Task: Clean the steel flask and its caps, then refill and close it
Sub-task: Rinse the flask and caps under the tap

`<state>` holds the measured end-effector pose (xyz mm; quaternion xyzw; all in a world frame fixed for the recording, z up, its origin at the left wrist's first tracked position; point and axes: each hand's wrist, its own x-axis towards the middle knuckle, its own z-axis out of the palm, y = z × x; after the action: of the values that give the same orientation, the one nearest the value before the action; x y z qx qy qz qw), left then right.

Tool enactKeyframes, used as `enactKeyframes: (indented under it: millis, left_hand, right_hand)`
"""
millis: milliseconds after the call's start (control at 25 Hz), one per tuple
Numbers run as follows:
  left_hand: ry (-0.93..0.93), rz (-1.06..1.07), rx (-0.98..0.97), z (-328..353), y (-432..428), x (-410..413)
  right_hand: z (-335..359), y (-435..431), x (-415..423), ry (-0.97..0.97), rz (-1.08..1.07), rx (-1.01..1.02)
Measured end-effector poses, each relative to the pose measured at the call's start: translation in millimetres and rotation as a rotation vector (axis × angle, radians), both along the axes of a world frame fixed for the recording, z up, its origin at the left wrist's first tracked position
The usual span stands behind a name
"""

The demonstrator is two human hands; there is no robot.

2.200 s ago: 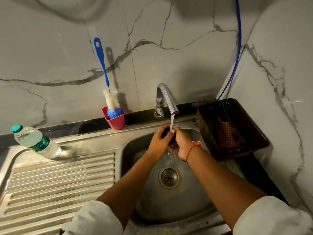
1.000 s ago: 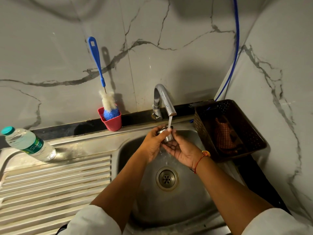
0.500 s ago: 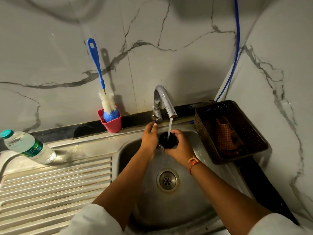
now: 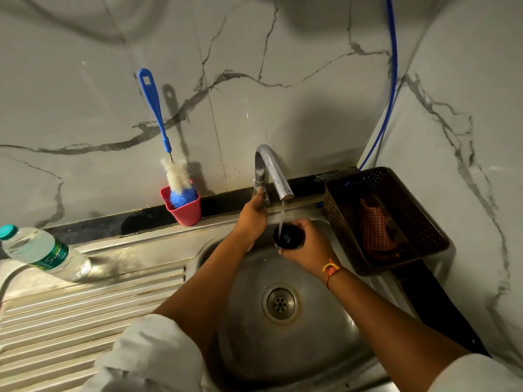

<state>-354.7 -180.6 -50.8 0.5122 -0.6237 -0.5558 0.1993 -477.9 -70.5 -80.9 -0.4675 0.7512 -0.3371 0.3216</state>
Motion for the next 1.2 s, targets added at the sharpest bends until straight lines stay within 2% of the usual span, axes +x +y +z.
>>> enactKeyframes:
  millis: [120,200,280,400,520,680,840,960,1080,1200]
  left_hand:
    - [-0.112,-0.163,-0.047,1.2,-3.9,5.2]
    - [-0.150,-0.193,-0.121,-0.3,-3.6,14.1]
    - [-0.200,-0.195,-0.210,-4.2,2.6,24.2]
    - [-0.289,-0.187,-0.276,-16.9,23.9,37.0]
    - [-0.303,-0.137,-0.313,-28.6,51.8,52.0]
    - [-0.428,-0.202,-0.442,-35.6,87.3,71.6]
    - [-0.592,-0.268,-0.549,-35.8,123.3,99.6]
    - [-0.672,-0.276,-0.594,-33.7,145.1,123.4]
    - [-0.729,-0.246,-0.629,-29.4,166.1,147.6]
    - [-0.782,-0.180,-0.618,-28.8,184.4,177.3]
  right_hand:
    - [8.0,-11.2,1.0,0.019,0.106,0.018]
    - [7.4,-11.0,4.8,0.038,0.211,0.071]
    - [4.5,-2.6,3.2,0.088,0.230,0.092]
    - [2.6,12.3,-2.5,0.201,0.231,0.102]
    - [16.9,20.8,2.0,0.347,0.316,0.142]
    - [31.3,28.8,14.1,0.559,0.410,0.145]
    - [43.9,41.8,29.7,0.626,0.470,0.184]
    - [50.5,48.9,43.8,0.601,0.375,0.128]
    - [35.5,58.7,54.5,0.607,0.422,0.293]
    - [13.6,66.9,65.3,0.553,0.404,0.333]
